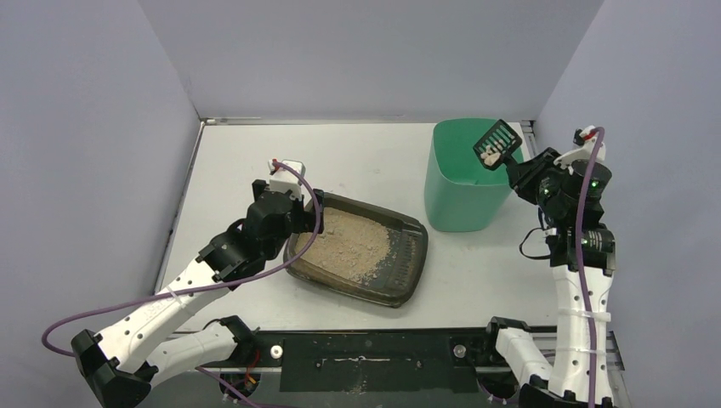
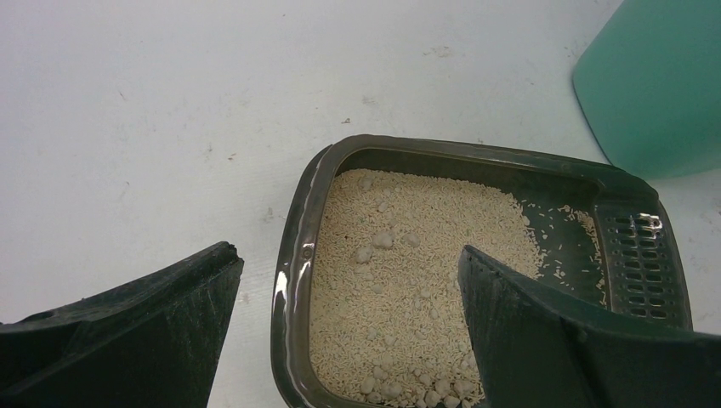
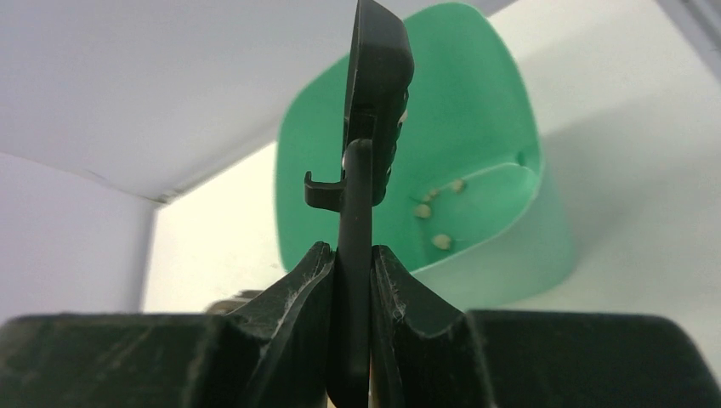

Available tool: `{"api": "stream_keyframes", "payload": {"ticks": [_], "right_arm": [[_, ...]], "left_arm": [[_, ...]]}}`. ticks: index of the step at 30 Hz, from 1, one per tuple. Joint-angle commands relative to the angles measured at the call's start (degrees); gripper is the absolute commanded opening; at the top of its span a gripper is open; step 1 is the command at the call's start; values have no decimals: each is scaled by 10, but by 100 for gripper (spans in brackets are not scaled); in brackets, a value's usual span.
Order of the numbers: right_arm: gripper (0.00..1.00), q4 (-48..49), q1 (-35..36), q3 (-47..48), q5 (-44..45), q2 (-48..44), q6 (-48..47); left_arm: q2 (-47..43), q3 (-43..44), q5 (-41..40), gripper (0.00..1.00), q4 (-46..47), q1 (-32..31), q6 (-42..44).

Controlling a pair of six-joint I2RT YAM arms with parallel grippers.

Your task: Clean the litter box

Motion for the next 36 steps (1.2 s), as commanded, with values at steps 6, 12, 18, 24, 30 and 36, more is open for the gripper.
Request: {"api": "stream_keyframes", "payload": {"ticks": [6, 12, 18, 24, 30, 36], "right_arm": [[0, -90, 39, 66, 73, 43, -230], [0, -137, 104, 119, 201, 91, -295], [0, -139, 161, 154, 266, 111, -363], [0, -135, 208, 182, 289, 115, -444], [0, -153, 282, 201, 369, 122, -531], [0, -186, 363, 227, 475, 149, -568]], "left_arm": [[-12, 4, -10, 97, 16, -3, 2], [-10, 5, -11, 97, 16, -3, 2], [-7, 5, -12, 97, 15, -3, 5], [-2, 5, -17, 97, 15, -2, 8], [7, 6, -17, 97, 12, 5, 8], [14, 6, -13, 97, 11, 18, 8]]}}
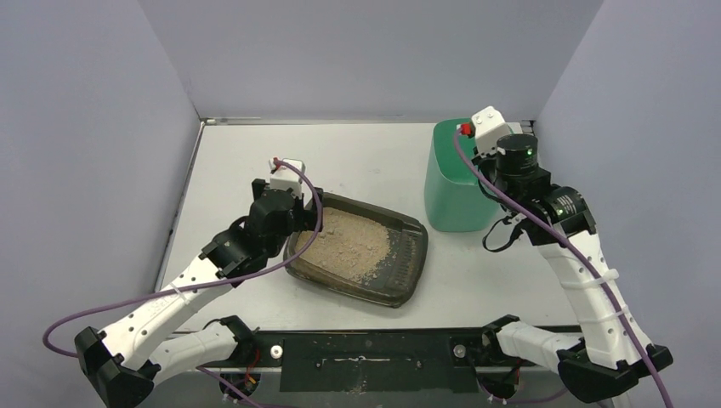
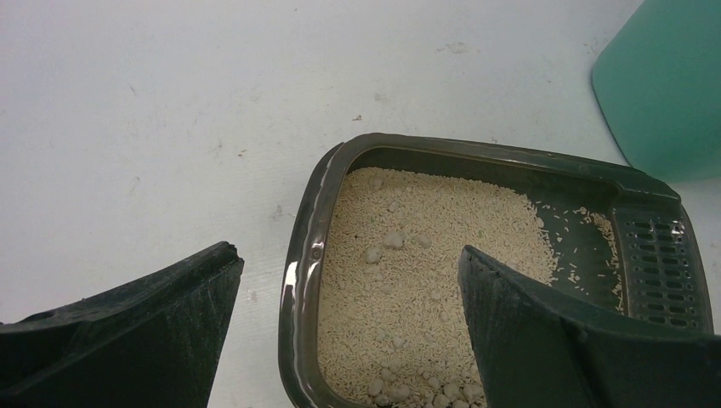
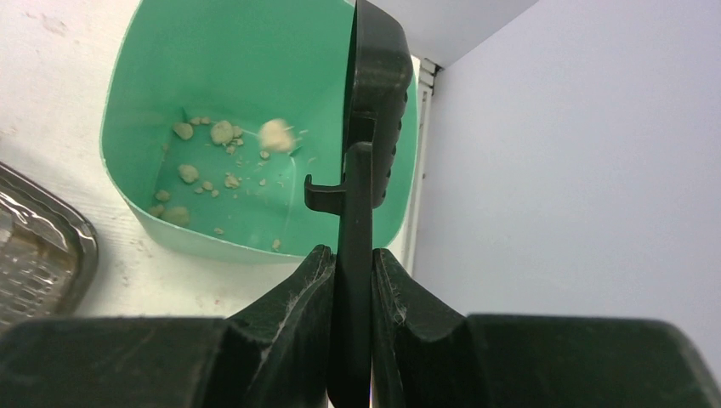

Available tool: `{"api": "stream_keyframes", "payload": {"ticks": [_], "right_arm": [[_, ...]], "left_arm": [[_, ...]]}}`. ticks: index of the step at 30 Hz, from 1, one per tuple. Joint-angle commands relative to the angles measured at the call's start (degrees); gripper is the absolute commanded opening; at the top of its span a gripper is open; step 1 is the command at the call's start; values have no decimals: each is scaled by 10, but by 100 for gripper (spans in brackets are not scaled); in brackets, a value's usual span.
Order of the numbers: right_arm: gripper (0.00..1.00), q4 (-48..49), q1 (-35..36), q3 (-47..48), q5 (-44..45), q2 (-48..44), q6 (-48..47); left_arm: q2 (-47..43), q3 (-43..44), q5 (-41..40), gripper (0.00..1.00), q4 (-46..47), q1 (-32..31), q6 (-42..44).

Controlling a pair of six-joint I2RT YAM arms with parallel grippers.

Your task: Clean the litter box

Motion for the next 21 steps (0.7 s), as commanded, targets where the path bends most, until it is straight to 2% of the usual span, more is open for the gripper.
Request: {"api": "stream_keyframes", "payload": {"ticks": [1, 3, 6, 8, 10, 11, 13, 15, 17, 18, 19, 20, 21], "right_arm": [[0, -14, 50, 43, 100, 17, -39], [0, 16, 61, 19, 114, 4, -62], [0, -22, 73, 58, 100, 28, -30], [0, 21, 75, 5, 139, 21, -83], [0, -45, 104, 74, 115, 59, -17], [0, -36, 110, 76, 128, 61, -16], [0, 27, 113, -5, 198, 43, -92], [0, -67, 157, 90, 146, 82, 15], [0, 22, 152, 0, 197, 54, -69], [0, -3, 161, 26, 189, 61, -59], [0, -72, 171, 86, 111, 88, 10], [0, -41, 152, 56, 99, 86, -3], [0, 23, 135, -12, 139, 65, -65]], "left_arm": [[6, 6, -5, 97, 12, 11, 6], [11, 6, -3, 97, 12, 14, 6], [21, 5, -1, 97, 12, 16, 6], [30, 7, 0, 97, 9, 16, 6], [39, 7, 3, 97, 10, 16, 6], [42, 7, 4, 97, 9, 17, 6], [50, 11, 4, 97, 5, 19, 5], [51, 9, 4, 97, 7, 20, 5], [54, 10, 2, 97, 5, 21, 4], [56, 12, 2, 97, 5, 23, 4], [57, 11, 0, 97, 7, 24, 5], [59, 9, 2, 97, 7, 25, 5], [61, 10, 4, 97, 5, 27, 4]]}}
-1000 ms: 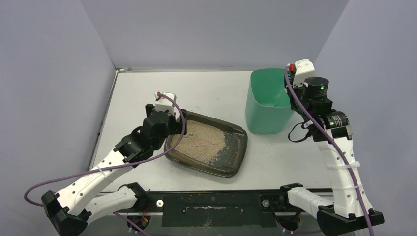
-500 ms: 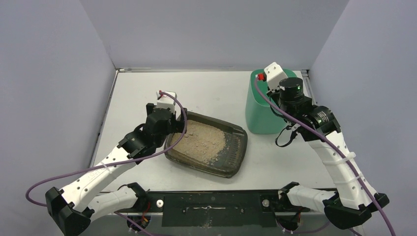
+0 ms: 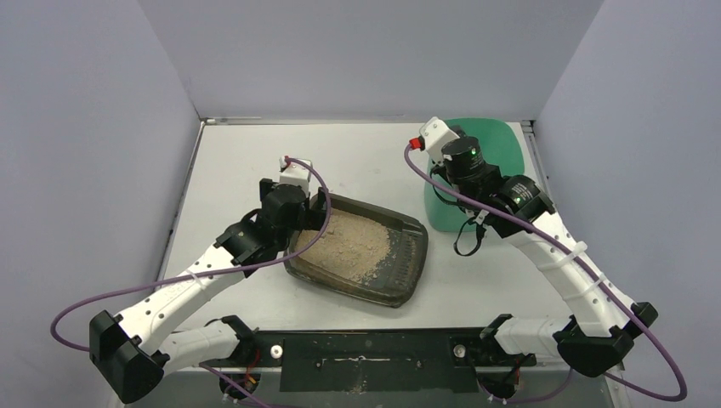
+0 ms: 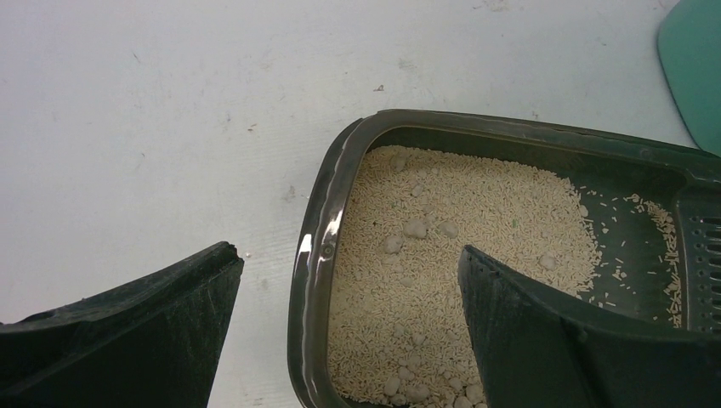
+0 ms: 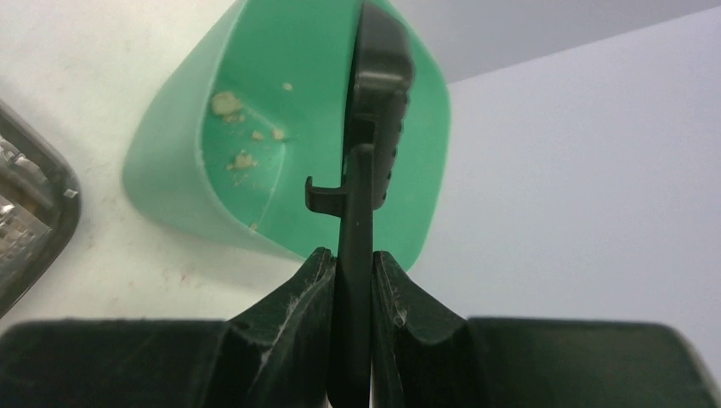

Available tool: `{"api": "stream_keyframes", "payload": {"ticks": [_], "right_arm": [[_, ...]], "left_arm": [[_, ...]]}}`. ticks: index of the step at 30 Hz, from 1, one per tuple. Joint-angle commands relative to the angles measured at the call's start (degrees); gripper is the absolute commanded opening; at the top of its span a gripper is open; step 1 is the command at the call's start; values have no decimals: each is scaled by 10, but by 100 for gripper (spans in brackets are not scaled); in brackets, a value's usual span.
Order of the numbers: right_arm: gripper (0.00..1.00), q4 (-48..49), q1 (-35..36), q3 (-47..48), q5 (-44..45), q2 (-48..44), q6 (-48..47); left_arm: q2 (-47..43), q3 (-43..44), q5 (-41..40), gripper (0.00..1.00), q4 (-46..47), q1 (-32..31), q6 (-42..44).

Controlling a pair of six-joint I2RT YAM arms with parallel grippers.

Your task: Clean the litter box

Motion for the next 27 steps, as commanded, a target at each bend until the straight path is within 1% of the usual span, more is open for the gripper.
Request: {"api": "stream_keyframes", "payload": {"ticks": [1, 2, 3, 5, 11, 16, 18, 22, 27], "right_arm": [[0, 60, -14, -49, 34, -18, -40], [0, 24, -9, -12, 15, -5, -3], [0, 24, -13, -3, -6, -6, 19], [0, 62, -13, -37, -5, -23, -2], [0, 47, -11, -14, -8, -29, 35], [0, 75, -11, -5, -24, -59, 61], [0, 75, -11, 15, -34, -62, 79], [0, 96, -11, 46, -78, -74, 108], [0, 143, -10, 66, -172, -88, 150]], "left_arm": [[7, 12, 3, 97, 9, 10, 4], [8, 13, 3, 97, 9, 10, 4], [8, 11, 3, 97, 9, 10, 5], [8, 10, 3, 97, 9, 12, 4], [13, 11, 2, 97, 9, 12, 5], [18, 11, 2, 97, 8, 14, 5], [20, 12, 3, 97, 7, 14, 5], [29, 14, 3, 97, 3, 14, 3], [38, 16, -3, 97, -4, 16, -2]]}}
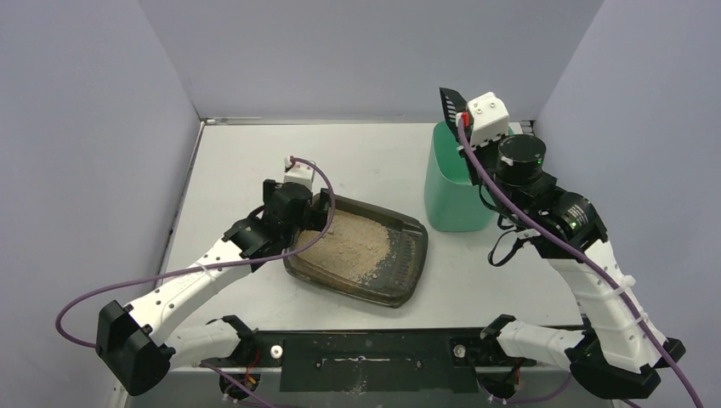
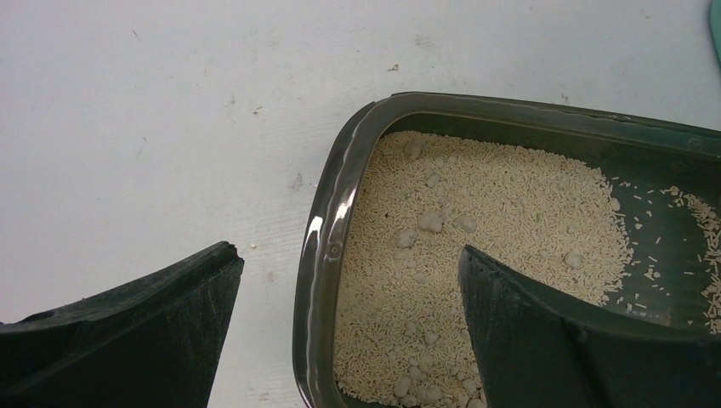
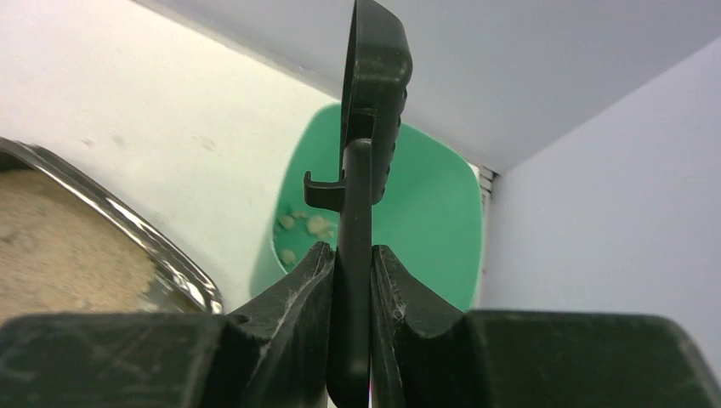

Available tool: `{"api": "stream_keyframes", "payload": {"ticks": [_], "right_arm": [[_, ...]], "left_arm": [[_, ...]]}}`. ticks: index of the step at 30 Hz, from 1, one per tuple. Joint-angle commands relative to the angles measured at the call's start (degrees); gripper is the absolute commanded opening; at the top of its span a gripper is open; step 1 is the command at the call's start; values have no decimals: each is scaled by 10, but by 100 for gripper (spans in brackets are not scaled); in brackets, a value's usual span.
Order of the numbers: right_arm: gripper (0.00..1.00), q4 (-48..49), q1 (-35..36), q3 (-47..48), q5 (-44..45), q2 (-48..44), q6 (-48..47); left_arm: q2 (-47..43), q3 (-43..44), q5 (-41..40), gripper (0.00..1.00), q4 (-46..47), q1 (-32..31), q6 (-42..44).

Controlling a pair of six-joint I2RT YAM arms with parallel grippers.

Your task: Clean the litter box

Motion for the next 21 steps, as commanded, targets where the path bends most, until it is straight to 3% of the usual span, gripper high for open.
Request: {"api": "stream_keyframes", "payload": {"ticks": [1, 6, 15, 21], "right_arm": [[0, 79, 3, 28, -97, -22, 57], [0, 124, 3, 0, -201, -27, 109], [0, 138, 2, -74, -286, -20, 204], [0, 115, 1, -120, -349, 0, 228]], "left_arm": [[9, 17, -5, 97, -3, 5, -4], [24, 23, -13, 97, -20, 3, -24], [47, 17, -27, 97, -62, 9, -75], [63, -3, 35, 94, -66, 54, -104]]}}
